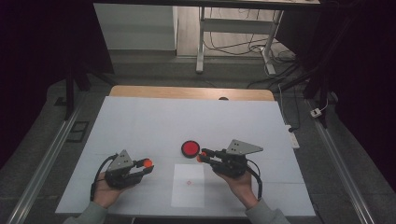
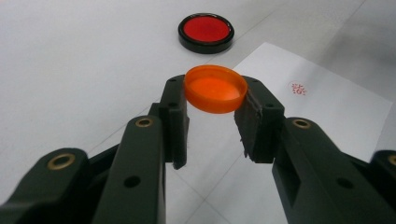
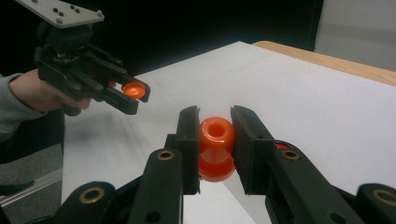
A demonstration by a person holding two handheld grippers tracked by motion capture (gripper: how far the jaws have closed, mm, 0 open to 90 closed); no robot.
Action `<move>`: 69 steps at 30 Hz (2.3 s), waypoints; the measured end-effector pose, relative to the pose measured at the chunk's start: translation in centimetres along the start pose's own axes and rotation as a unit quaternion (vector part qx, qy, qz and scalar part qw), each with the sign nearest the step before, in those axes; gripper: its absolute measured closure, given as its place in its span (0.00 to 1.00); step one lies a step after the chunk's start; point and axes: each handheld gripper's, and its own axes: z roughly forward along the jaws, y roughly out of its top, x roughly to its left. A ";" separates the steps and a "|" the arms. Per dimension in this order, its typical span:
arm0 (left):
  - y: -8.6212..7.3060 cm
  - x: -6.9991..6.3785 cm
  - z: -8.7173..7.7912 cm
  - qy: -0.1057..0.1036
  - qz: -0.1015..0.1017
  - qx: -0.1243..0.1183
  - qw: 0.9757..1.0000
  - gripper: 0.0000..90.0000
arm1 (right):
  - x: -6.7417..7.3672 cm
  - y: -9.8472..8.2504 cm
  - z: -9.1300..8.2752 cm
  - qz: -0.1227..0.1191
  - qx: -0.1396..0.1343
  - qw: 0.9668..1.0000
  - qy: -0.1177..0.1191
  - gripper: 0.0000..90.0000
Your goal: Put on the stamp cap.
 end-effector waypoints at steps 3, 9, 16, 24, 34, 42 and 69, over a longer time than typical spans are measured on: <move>0.2 -0.1 0.3 -0.005 0.002 0.001 1.000 0.72 | 0.0 0.0 -0.1 -0.002 -0.001 1.000 0.000 0.80; 0.7 -0.4 0.9 -0.014 0.007 0.003 1.000 0.72 | 0.0 -0.1 -0.1 -0.003 -0.001 1.000 -0.001 0.80; 1.4 -0.8 1.3 -0.023 0.012 0.000 1.000 0.72 | 0.1 0.0 -0.1 -0.006 -0.003 1.000 0.001 0.80; 2.2 -1.3 1.9 -0.032 0.019 0.000 0.999 0.72 | 0.1 0.0 -0.2 -0.007 -0.004 1.000 0.000 0.80; 3.9 -2.4 3.8 -0.051 0.034 0.001 0.998 0.72 | 0.1 0.1 -0.1 -0.009 -0.004 1.000 0.005 0.80; 4.6 -3.1 4.8 -0.061 0.041 0.002 0.997 0.72 | 0.2 0.1 -0.2 -0.009 -0.005 1.000 0.004 0.80; 6.2 -4.9 7.4 -0.086 0.056 0.007 0.995 0.72 | 0.2 0.1 -0.1 -0.012 -0.006 1.000 0.003 0.80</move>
